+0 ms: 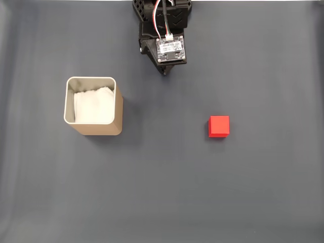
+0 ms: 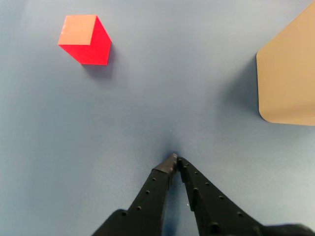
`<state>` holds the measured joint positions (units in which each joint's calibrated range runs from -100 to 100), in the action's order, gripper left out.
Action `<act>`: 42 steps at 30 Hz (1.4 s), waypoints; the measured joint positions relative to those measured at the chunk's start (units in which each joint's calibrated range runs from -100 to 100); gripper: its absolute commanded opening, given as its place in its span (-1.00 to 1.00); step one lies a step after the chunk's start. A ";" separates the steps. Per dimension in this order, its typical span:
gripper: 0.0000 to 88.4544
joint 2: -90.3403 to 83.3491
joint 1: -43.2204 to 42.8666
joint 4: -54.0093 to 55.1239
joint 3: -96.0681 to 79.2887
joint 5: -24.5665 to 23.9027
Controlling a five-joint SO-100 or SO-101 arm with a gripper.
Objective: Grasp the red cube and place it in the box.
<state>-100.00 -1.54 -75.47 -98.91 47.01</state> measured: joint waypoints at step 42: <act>-1.00 0.00 2.86 0.00 0.00 0.10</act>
<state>-100.00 1.32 -75.47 -98.91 47.11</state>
